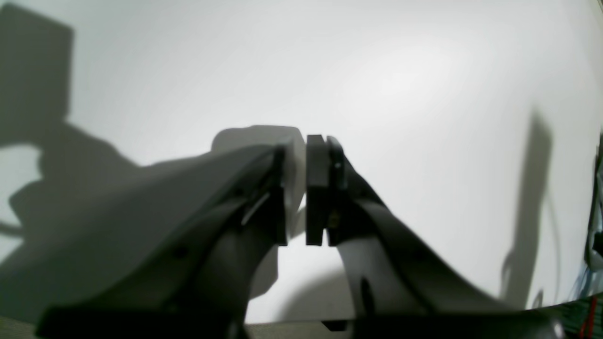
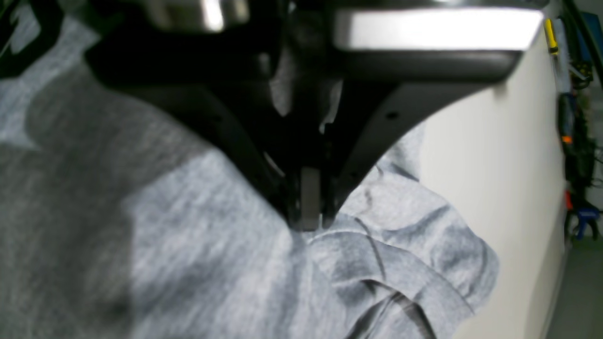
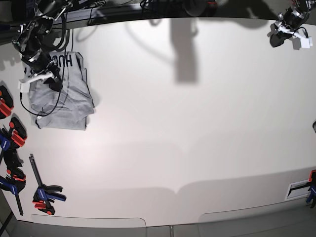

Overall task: Fold the T-shirt properly
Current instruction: 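Carry the folded shirt with the right gripper toward the clamps and lower it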

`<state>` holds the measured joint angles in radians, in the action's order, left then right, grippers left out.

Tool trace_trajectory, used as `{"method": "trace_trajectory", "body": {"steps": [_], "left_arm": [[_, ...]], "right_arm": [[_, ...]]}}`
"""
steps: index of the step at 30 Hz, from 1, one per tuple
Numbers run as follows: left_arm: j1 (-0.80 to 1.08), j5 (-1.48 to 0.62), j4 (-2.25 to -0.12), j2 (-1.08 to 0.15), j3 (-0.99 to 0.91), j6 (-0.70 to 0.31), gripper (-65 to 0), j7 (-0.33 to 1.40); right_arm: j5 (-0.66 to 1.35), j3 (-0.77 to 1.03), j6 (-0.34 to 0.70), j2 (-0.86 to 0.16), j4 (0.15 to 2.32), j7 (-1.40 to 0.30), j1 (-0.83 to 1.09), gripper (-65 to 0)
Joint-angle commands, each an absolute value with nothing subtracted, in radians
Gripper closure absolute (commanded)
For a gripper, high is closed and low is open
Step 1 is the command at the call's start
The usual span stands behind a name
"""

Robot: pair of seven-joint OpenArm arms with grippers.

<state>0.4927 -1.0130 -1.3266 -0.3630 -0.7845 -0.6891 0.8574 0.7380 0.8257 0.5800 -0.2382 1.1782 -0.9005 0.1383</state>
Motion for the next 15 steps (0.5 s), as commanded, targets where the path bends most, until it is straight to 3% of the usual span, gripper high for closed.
{"method": "trace_trajectory", "body": {"steps": [1, 15], "left_arm": [[0.496, -1.03, -1.341, -0.384, -0.791, -0.698, -4.1, 0.845], [0.496, -1.03, -1.341, -0.403, -0.791, -0.698, -4.1, 0.847]], "right_arm": [[0.636, 0.826, 0.546, -0.244, 1.182, -0.978, 0.172, 0.0], [0.654, 0.826, 0.545, -0.252, 1.295, -0.941, 0.16, 0.0]]}}
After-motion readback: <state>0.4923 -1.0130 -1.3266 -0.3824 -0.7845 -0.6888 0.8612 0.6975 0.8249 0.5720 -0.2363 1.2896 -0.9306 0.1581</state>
